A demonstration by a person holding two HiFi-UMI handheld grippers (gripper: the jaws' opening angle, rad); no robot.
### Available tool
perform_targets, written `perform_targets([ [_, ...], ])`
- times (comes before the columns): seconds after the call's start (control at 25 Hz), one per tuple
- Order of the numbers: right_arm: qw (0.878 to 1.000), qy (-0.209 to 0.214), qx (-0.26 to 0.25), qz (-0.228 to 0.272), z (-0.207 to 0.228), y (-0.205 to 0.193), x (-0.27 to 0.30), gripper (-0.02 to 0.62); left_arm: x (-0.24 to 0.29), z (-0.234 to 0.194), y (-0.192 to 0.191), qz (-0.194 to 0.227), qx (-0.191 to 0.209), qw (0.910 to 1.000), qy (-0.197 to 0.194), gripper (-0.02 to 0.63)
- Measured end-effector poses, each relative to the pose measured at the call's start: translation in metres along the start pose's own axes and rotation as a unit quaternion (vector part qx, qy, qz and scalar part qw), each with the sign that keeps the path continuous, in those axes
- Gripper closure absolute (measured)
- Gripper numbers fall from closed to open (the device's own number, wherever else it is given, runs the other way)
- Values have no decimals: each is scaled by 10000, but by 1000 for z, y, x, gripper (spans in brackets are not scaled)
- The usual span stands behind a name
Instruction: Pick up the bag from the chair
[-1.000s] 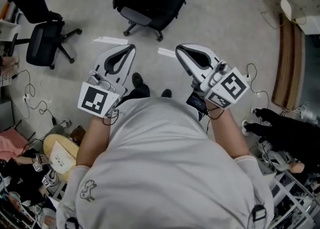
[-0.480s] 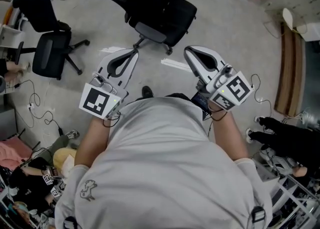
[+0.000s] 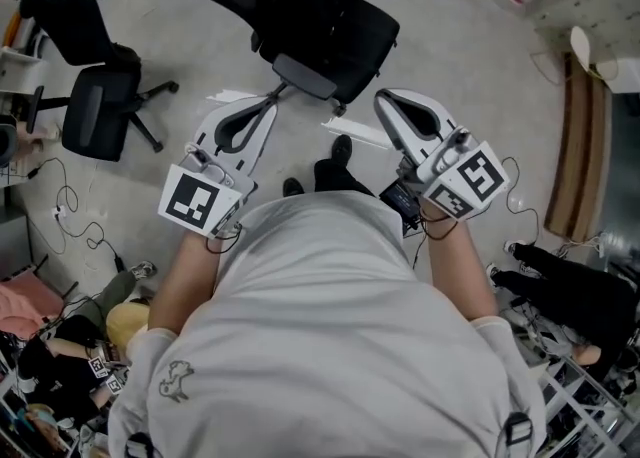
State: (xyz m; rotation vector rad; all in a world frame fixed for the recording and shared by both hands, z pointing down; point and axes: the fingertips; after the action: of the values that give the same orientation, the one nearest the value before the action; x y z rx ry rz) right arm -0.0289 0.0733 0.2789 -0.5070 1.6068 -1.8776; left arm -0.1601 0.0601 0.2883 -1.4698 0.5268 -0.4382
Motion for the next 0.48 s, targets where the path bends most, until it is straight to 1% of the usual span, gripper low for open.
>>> perform_targets([
  [0.28, 9995, 268, 122, -63, 58, 7, 23, 561, 45, -31, -5, -119, -21, 9994, 334, 594],
  [0.48, 9986, 422, 298, -107, 103, 12, 29, 561, 83, -45, -9, -177, -34, 9983, 548, 594],
])
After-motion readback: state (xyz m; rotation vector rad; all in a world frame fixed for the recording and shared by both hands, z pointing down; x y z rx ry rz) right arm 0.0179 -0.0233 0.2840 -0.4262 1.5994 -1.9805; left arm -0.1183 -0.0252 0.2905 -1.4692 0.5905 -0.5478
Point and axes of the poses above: the fingertips, and each gripper's own axes: x forward along the fingers, z to its right, y out of its top, and after that the axes turned 9 degrees about z, right-handed
